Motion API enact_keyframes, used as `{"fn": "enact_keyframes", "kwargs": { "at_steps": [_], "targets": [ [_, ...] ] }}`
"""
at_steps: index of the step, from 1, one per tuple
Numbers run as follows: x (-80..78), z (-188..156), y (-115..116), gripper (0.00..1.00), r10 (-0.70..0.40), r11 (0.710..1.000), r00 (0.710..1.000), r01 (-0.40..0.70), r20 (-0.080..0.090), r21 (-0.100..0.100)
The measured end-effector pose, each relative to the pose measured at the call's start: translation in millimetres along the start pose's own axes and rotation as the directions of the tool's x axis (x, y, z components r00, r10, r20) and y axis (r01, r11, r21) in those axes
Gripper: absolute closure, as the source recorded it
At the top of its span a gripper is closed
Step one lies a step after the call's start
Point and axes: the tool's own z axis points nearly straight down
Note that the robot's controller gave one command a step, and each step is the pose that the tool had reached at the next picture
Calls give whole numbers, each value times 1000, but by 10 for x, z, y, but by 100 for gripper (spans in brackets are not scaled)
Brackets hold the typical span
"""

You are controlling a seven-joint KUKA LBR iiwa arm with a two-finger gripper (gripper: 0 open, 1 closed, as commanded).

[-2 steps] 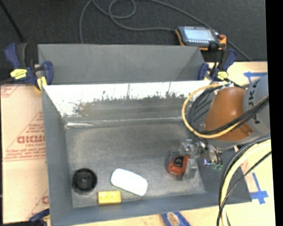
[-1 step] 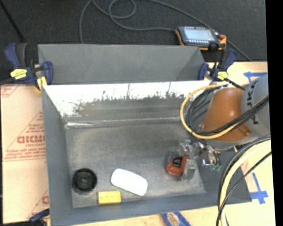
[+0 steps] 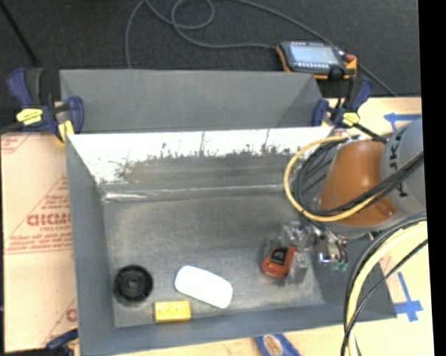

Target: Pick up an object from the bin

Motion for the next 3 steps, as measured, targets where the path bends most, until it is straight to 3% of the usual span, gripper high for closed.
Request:
{"fn": "enact_keyframes", "kwargs": {
  "at_steps": [1, 2, 3],
  "targets": [
    [27, -299, 144, 100, -69, 998, 997, 69, -25, -6],
    [136, -191, -119, 100, -167, 986, 986, 167, -16, -10],
    [227, -366, -237, 100, -66, 998, 997, 66, -37, -9]
  ]
}}
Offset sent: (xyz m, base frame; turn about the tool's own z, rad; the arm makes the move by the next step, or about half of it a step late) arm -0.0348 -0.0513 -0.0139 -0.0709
